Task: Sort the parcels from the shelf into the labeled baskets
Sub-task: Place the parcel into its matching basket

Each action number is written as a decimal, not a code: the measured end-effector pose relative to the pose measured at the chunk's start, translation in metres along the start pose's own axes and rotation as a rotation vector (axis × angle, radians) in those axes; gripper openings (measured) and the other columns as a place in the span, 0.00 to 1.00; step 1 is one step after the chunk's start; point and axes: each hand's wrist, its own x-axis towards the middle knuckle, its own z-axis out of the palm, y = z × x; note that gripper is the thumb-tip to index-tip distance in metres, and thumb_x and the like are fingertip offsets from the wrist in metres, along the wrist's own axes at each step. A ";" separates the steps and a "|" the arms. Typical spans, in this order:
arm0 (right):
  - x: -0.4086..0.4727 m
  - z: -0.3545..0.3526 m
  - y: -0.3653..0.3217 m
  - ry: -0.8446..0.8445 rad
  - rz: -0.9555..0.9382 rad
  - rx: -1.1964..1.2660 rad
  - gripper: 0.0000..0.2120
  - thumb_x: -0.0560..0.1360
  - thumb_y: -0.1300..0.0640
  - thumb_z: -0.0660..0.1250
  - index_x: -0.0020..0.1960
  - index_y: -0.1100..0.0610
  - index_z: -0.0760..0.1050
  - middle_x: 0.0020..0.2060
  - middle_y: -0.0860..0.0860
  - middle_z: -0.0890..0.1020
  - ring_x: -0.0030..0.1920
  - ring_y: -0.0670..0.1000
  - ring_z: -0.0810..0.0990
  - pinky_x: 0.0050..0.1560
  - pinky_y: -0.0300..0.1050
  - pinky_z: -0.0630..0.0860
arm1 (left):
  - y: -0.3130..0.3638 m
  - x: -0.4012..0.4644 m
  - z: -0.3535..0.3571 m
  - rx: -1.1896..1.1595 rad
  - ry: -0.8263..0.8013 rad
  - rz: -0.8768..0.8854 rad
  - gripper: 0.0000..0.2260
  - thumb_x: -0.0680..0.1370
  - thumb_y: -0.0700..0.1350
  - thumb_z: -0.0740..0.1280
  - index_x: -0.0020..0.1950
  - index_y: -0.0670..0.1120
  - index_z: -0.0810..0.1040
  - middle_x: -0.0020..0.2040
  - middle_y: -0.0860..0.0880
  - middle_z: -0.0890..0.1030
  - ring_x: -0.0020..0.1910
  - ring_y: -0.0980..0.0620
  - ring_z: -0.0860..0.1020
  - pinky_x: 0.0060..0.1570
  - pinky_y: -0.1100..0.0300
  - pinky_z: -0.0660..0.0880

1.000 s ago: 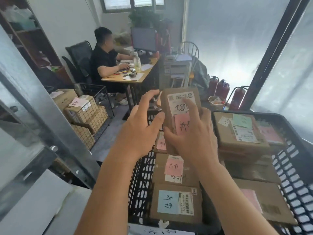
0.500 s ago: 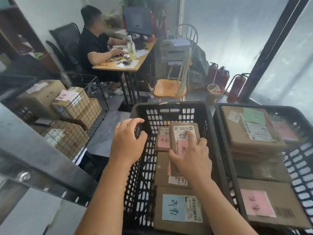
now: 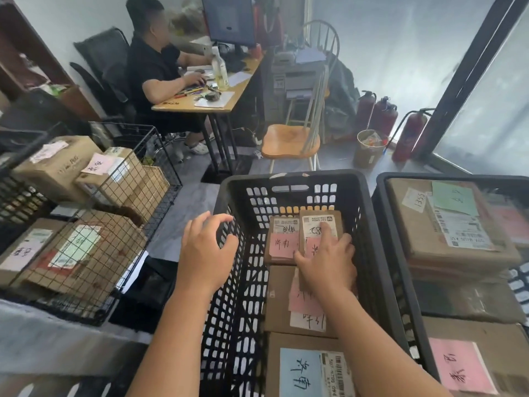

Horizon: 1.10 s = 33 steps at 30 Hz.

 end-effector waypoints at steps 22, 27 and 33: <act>0.053 0.016 0.006 0.139 -0.012 0.004 0.45 0.69 0.29 0.74 0.77 0.49 0.64 0.77 0.58 0.63 0.77 0.60 0.64 0.64 0.58 0.80 | -0.002 -0.003 0.029 -0.028 -0.082 -0.031 0.15 0.82 0.52 0.64 0.68 0.64 0.74 0.82 0.54 0.62 0.84 0.50 0.47 0.80 0.40 0.54; 0.042 -0.004 0.000 0.153 -0.064 0.094 0.45 0.71 0.32 0.74 0.80 0.48 0.62 0.79 0.56 0.62 0.80 0.59 0.58 0.72 0.59 0.72 | 0.015 -0.002 0.020 -0.048 -0.084 0.035 0.17 0.81 0.51 0.65 0.70 0.63 0.73 0.81 0.54 0.63 0.84 0.49 0.47 0.80 0.42 0.53; 0.026 -0.044 -0.006 0.085 -0.337 0.109 0.47 0.72 0.36 0.74 0.83 0.42 0.53 0.83 0.53 0.56 0.82 0.59 0.54 0.78 0.59 0.64 | 0.045 -0.008 0.008 -0.050 -0.103 0.123 0.18 0.82 0.51 0.65 0.71 0.63 0.72 0.81 0.55 0.63 0.84 0.49 0.46 0.80 0.42 0.54</act>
